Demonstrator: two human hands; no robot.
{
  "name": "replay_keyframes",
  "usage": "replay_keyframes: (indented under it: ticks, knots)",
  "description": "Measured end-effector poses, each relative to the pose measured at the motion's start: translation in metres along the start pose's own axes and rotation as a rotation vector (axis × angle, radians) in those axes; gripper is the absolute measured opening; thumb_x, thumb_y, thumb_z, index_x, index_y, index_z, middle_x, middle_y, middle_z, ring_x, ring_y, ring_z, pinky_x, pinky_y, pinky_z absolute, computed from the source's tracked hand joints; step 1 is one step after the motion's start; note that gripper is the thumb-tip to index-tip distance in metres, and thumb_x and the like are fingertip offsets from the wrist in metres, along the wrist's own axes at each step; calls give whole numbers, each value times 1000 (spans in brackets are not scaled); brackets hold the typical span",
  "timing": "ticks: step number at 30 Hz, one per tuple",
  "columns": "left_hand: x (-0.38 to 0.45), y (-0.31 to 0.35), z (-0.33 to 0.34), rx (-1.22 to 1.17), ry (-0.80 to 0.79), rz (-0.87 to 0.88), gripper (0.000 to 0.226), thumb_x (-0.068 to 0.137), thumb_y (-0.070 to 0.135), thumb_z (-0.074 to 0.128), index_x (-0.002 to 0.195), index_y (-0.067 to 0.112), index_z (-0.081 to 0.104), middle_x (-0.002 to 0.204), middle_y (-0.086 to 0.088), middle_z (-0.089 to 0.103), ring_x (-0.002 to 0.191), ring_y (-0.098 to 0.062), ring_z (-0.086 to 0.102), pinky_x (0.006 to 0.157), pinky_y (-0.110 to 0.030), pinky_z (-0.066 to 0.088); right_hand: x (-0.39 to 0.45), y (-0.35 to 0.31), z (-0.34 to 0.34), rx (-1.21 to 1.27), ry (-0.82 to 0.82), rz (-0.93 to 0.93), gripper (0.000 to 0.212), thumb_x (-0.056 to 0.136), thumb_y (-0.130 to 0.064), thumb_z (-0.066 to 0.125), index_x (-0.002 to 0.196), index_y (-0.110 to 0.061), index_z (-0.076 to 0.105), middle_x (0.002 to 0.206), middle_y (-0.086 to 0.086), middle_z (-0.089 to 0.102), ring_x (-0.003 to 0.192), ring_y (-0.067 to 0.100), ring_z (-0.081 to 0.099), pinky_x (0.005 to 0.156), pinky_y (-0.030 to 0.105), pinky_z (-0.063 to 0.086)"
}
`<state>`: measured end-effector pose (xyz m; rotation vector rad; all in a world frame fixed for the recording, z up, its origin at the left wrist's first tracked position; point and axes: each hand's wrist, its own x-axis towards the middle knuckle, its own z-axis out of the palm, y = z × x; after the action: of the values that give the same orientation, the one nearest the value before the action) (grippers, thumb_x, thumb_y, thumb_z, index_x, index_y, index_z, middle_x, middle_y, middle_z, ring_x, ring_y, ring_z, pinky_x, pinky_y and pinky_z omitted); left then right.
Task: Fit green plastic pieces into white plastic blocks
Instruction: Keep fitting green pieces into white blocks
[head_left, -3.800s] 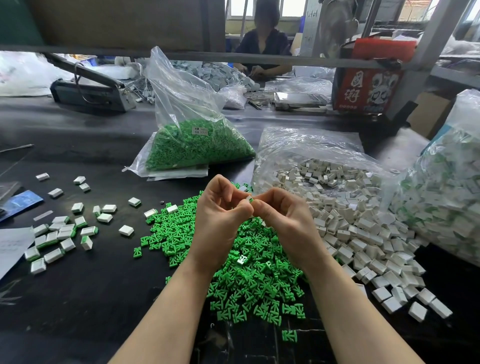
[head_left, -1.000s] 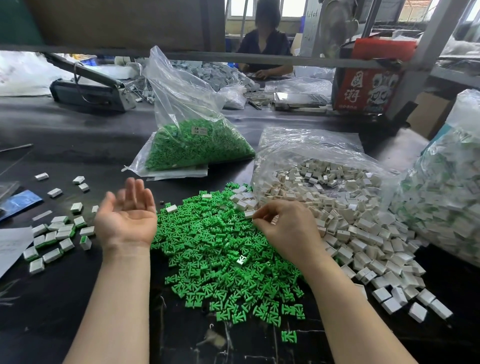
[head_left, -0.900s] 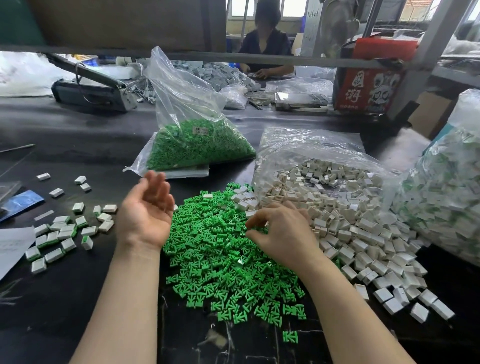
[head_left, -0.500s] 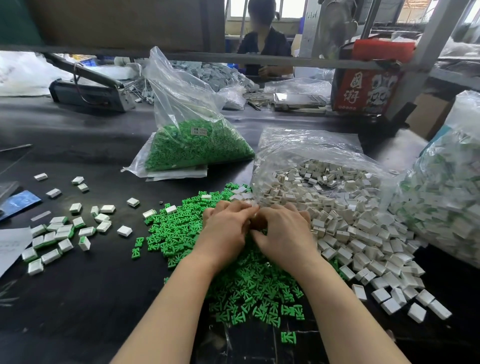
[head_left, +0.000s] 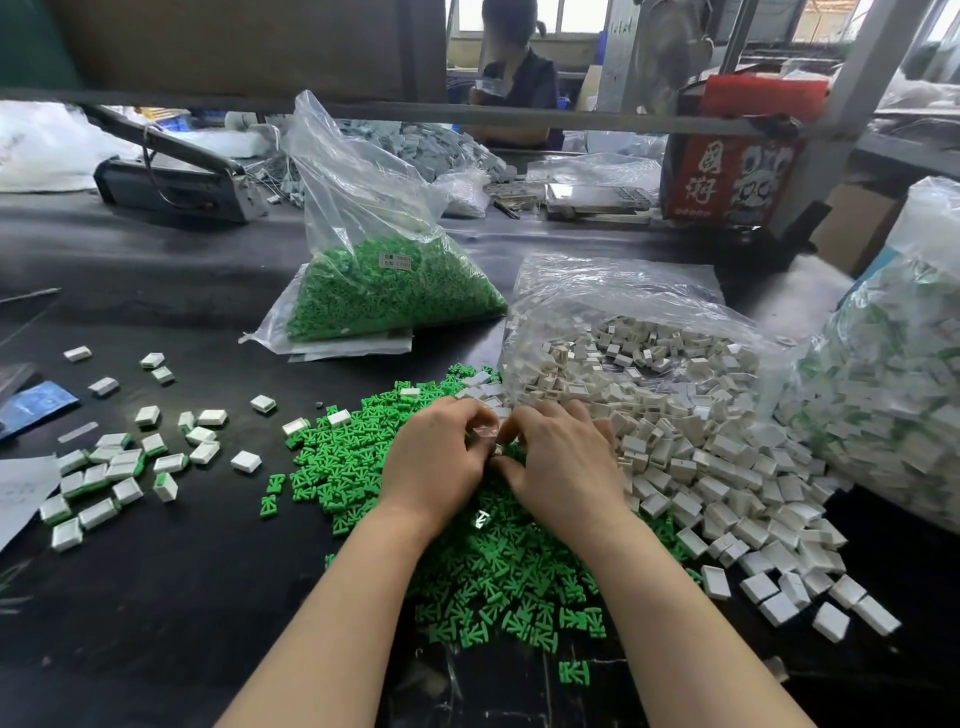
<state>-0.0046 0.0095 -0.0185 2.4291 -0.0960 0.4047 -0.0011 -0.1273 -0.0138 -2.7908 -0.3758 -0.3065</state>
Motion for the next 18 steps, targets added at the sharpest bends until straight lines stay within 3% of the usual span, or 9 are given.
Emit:
replay_keyframes:
  ticks: [6, 12, 16, 18]
  knots:
    - [2, -1, 1, -124, 67, -74, 32, 85, 7, 70, 116, 17, 71, 103, 8, 62, 96, -10, 60, 91, -14, 40, 1, 0, 1, -52, -41, -52, 32, 92, -47, 58, 123, -40, 59, 126, -6, 54, 121, 21, 42, 98, 42, 32]
    - [2, -2, 1, -308, 62, -146, 24, 85, 7, 71, 102, 24, 76, 97, 12, 62, 81, -4, 62, 81, -21, 51, 0, -2, 0, -35, -23, -85, 20, 92, -40, 59, 108, -33, 66, 115, -5, 57, 114, 21, 46, 94, 41, 34]
    - [2, 2, -1, -524, 48, -215, 23, 83, 0, 72, 92, 22, 74, 86, 4, 74, 80, -18, 71, 74, -27, 59, -1, -1, 2, -1, -6, -84, 19, 91, -36, 59, 106, -26, 64, 113, -5, 59, 112, 20, 49, 96, 40, 36]
    - [2, 4, -3, -636, 55, -237, 25, 79, -4, 75, 91, 18, 72, 85, -3, 75, 80, -22, 72, 76, -31, 60, 0, 1, 0, 147, 43, -52, 12, 90, -31, 62, 99, -24, 64, 104, -7, 65, 104, 17, 55, 95, 37, 42]
